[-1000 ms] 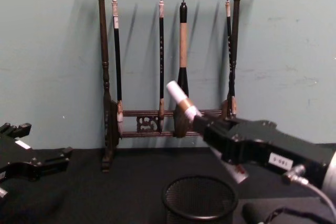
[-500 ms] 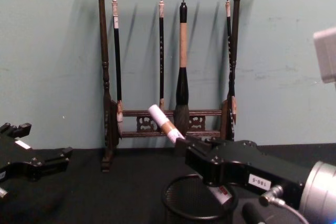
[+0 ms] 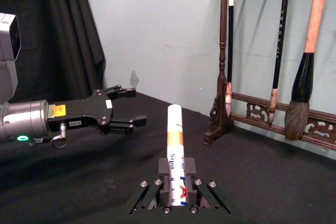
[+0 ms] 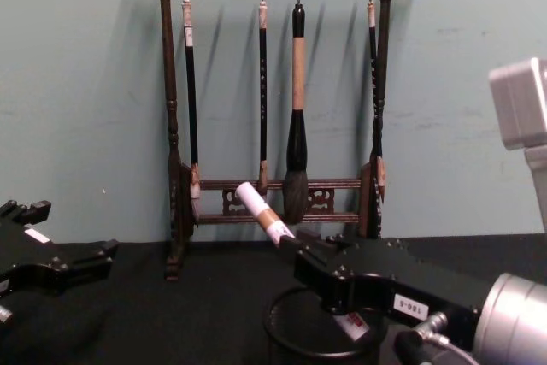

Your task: Pick up the water-based marker from the table and place it into the pen holder.

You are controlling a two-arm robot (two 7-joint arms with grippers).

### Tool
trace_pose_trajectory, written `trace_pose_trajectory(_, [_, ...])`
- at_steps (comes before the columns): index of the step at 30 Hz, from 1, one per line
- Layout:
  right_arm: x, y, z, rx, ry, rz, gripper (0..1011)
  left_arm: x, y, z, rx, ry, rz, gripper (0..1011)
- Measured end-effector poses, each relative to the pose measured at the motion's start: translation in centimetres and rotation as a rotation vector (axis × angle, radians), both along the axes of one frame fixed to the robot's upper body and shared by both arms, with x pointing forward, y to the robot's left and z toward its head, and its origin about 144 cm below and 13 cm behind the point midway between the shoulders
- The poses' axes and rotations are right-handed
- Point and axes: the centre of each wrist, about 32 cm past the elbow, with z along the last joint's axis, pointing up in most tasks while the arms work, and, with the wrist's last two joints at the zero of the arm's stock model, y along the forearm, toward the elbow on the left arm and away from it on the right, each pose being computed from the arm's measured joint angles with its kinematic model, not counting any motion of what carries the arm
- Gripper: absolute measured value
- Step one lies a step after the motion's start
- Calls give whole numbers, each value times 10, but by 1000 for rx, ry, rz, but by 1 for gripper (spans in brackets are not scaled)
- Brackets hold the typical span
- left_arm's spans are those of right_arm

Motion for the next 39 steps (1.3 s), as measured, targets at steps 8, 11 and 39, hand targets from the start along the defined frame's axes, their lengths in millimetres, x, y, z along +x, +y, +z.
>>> trace_pose_trajectory(8, [0, 1, 0, -9, -9, -5, 174, 0, 0, 0, 0, 0, 0, 1001])
trace_pose_trajectory(11, [0, 1, 0, -8, -8, -5, 174, 0, 0, 0, 0, 0, 0, 1001])
trace_pose_trajectory(39, [3, -7, 11, 26, -33, -24, 958, 0, 0, 0, 0, 0, 0, 1001])
